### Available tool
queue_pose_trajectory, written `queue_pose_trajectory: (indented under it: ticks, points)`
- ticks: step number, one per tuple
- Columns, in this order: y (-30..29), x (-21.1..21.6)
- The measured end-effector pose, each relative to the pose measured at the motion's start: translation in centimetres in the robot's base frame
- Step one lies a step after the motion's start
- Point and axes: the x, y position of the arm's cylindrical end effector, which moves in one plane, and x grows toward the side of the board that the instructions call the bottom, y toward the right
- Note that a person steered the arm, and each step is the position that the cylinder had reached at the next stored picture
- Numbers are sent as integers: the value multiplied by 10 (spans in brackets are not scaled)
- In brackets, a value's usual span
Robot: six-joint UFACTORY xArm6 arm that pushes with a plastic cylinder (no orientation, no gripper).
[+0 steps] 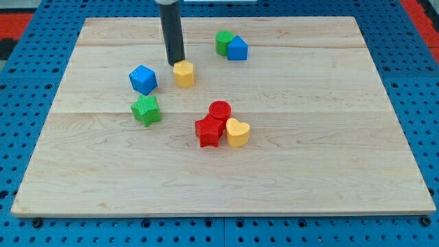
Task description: Push the green star into the blue cube
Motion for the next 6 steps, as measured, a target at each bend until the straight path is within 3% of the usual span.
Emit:
queue_pose_trajectory:
  ticks: [4,6]
  points:
    - [29,109]
    - [-73,133]
